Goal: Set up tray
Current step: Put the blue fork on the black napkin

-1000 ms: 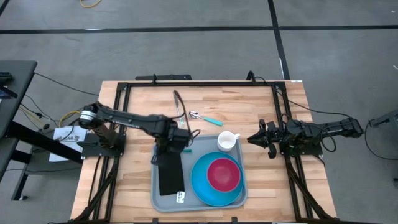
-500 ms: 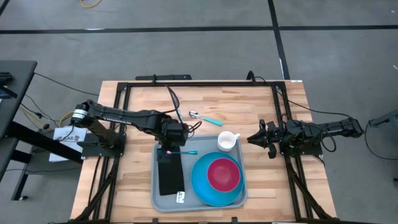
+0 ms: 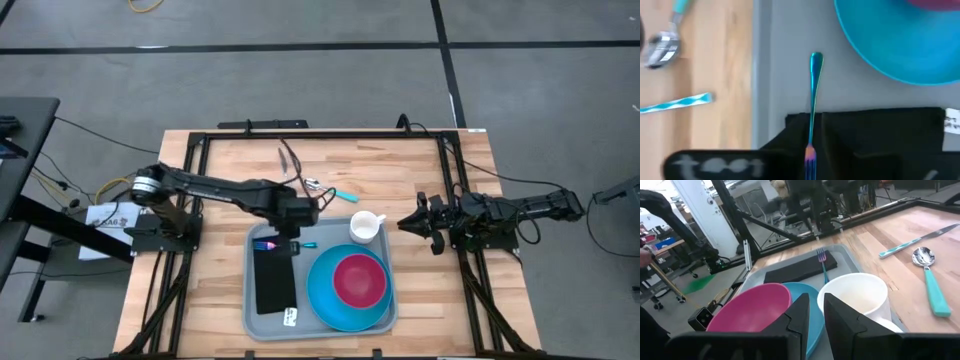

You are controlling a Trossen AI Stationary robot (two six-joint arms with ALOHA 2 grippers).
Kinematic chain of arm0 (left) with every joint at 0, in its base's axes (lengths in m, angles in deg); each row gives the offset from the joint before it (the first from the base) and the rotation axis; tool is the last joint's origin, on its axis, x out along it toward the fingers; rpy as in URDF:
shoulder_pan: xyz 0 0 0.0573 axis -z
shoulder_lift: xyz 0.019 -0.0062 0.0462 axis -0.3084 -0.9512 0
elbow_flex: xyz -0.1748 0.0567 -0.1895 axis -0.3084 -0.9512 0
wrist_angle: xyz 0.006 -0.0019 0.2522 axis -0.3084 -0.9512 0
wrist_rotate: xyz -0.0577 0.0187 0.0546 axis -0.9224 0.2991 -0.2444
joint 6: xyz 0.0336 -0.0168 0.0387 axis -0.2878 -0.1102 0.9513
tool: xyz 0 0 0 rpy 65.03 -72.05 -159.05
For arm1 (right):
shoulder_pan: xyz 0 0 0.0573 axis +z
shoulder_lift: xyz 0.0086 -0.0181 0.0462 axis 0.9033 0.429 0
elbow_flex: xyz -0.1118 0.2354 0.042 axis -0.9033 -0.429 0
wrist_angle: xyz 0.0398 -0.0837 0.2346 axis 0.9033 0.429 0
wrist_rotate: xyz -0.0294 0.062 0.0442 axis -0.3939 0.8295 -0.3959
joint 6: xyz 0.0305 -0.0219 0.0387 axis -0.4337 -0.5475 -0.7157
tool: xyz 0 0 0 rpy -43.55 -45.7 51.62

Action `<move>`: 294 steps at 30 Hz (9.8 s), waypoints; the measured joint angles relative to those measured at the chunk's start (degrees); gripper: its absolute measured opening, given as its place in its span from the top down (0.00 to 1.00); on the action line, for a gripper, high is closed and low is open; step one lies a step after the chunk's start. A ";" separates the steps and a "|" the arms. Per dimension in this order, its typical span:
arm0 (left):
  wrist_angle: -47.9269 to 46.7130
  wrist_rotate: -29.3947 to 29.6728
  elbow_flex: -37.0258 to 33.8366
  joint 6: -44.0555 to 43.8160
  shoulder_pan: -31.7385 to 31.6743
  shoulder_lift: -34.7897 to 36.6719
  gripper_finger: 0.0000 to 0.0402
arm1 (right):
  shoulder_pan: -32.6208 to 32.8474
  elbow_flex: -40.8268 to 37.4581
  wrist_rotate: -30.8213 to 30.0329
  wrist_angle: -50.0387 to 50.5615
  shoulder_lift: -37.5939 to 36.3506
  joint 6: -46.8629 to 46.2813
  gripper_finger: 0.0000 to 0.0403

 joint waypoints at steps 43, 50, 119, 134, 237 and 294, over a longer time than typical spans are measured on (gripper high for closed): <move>10.47 -2.65 -15.71 0.85 2.16 -9.78 0.96 | -0.01 0.00 0.00 -0.01 0.43 0.00 0.87; 10.44 -2.94 -15.71 0.61 2.10 -9.85 0.98 | 0.01 0.00 0.00 -0.01 0.43 0.01 0.87; 6.15 -3.17 -13.39 -4.06 2.05 -5.68 1.00 | 0.00 0.02 0.01 0.01 0.43 0.00 0.87; 5.23 -3.16 -13.39 -4.02 1.97 -5.71 1.00 | -0.01 0.02 0.02 0.01 0.43 0.00 0.87; 17.06 -3.68 -20.09 -8.43 1.97 -6.28 0.86 | 0.01 0.02 0.02 0.01 0.43 0.00 0.87; 13.27 0.01 -8.40 -0.49 0.65 -14.78 0.98 | 0.01 0.02 0.02 0.03 0.41 0.00 0.87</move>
